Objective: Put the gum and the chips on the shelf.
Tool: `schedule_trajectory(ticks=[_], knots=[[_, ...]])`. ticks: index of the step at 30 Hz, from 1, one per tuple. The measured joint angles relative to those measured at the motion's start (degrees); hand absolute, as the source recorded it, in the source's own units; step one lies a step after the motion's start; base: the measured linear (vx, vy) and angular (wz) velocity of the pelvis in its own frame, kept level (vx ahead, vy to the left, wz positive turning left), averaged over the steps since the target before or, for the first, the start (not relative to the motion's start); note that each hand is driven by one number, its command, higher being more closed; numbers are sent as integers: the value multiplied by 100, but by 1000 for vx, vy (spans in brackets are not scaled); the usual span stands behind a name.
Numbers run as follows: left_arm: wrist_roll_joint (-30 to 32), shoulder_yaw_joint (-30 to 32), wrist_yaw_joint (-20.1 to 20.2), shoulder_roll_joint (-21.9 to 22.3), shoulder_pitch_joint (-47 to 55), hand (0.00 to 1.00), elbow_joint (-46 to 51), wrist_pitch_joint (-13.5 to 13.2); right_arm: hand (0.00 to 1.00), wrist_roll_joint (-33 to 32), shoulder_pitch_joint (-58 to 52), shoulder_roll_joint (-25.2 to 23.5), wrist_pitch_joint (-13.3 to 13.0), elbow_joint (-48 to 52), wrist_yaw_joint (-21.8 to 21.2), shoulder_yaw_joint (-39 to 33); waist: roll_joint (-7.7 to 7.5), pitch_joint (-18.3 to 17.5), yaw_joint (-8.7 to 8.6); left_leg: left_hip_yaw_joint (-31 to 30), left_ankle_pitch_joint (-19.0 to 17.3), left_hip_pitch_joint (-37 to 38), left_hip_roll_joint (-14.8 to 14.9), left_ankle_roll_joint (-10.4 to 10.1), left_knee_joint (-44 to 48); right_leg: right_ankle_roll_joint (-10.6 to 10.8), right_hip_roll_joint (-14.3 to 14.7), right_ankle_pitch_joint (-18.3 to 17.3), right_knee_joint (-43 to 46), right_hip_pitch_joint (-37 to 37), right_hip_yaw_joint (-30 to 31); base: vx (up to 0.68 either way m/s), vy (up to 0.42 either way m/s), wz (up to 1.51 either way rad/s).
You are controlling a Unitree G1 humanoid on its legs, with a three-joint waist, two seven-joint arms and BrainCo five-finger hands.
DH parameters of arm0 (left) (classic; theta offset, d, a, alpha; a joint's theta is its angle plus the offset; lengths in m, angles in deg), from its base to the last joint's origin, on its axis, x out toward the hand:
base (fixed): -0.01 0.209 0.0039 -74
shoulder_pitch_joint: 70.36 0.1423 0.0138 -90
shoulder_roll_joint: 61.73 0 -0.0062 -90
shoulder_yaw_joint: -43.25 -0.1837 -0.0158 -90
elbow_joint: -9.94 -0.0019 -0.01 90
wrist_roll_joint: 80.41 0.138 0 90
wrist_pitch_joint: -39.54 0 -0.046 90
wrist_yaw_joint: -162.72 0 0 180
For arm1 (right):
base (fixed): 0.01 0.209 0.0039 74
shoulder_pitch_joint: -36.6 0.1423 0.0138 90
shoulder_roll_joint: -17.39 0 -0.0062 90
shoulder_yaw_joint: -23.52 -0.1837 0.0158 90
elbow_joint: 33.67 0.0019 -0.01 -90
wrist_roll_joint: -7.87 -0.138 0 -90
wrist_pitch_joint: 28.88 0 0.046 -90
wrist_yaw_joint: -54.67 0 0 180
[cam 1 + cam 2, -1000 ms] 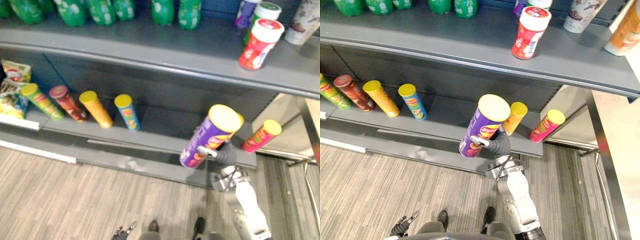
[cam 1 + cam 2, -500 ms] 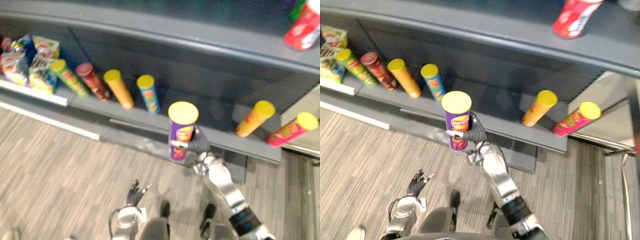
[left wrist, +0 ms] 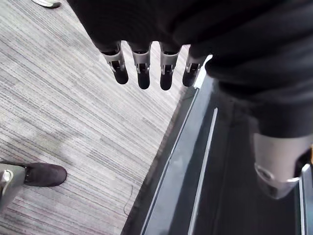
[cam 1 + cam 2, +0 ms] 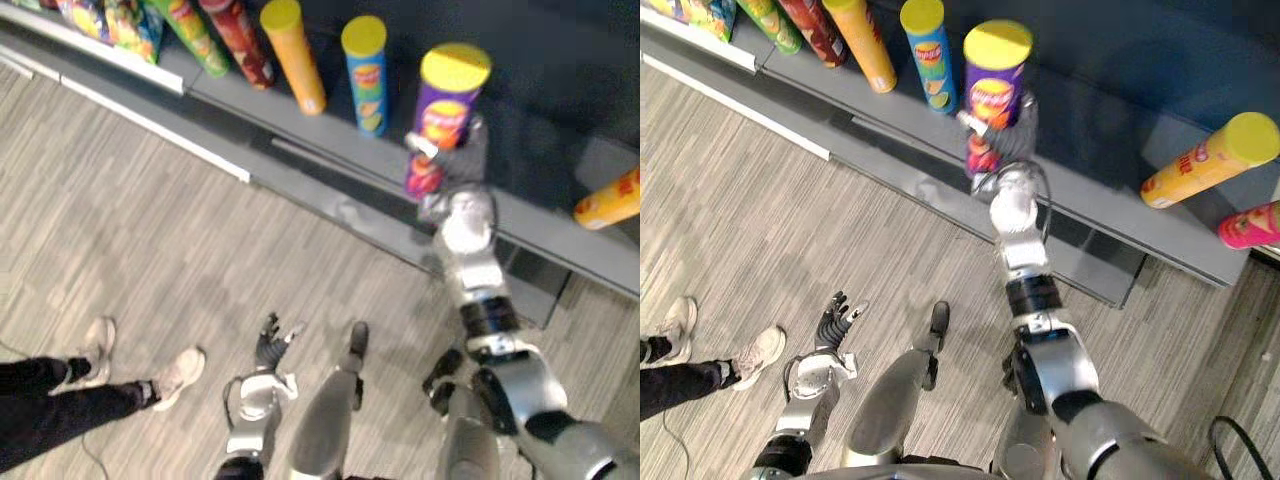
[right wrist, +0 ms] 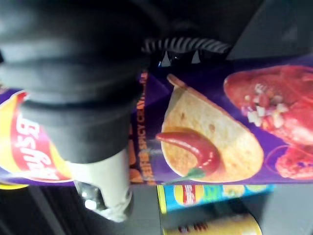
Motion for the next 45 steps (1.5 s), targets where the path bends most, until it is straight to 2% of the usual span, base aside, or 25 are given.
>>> schedule_trajectory(ticks=[3,5,10,18,22,27,35,45], knots=[[0,4,-110,-7,-96,0,-14,-22,100,188,227,145,38,-95,199,-343,40,24,72,-27,6,-188,-1,-16,54,-36,-35,-73,160,-203,-2,-43,-66,7],[0,3,-153,-2,-138,0,-156,-66,100,201,337,278,80,-98,301,-509,126,70,71,-102,29,-285,-2,-43,58,-58,-58,-122,248,-291,-55,-37,-96,13],[4,30,-167,1,-156,0,-301,-69,100,206,487,493,129,-96,515,-716,170,92,104,-151,121,-491,14,-40,86,-120,-113,-224,454,-527,-131,3,-89,9],[2,46,-215,35,-206,0,-564,-72,100,210,577,501,140,-86,891,-1147,269,138,192,-133,45,-776,60,-92,263,-197,-128,-300,634,-770,-146,-11,-72,1],[-2,0,-255,63,-219,0,-560,-71,100,206,646,486,137,89,1120,-1302,323,164,214,127,143,-1037,156,-82,322,-225,-220,-410,884,-1069,-173,-39,-78,14],[-3,-3,-258,199,-268,0,-518,-72,100,205,693,461,135,468,1183,-1305,461,228,227,158,173,-1278,161,-67,446,-246,-262,-423,1009,-1307,-161,-4,-54,-1],[-16,0,-259,291,-322,0,-58,-88,100,213,855,364,130,1089,1373,-1376,480,235,223,245,156,-1620,193,-92,542,-329,-353,-528,1276,-1702,-152,-10,-61,2],[-228,12,-259,420,-324,0,188,-110,100,433,1154,435,133,1315,1509,-1355,480,236,242,370,203,-1962,277,-92,681,-345,-381,-541,1377,-1989,-180,6,-47,2]])
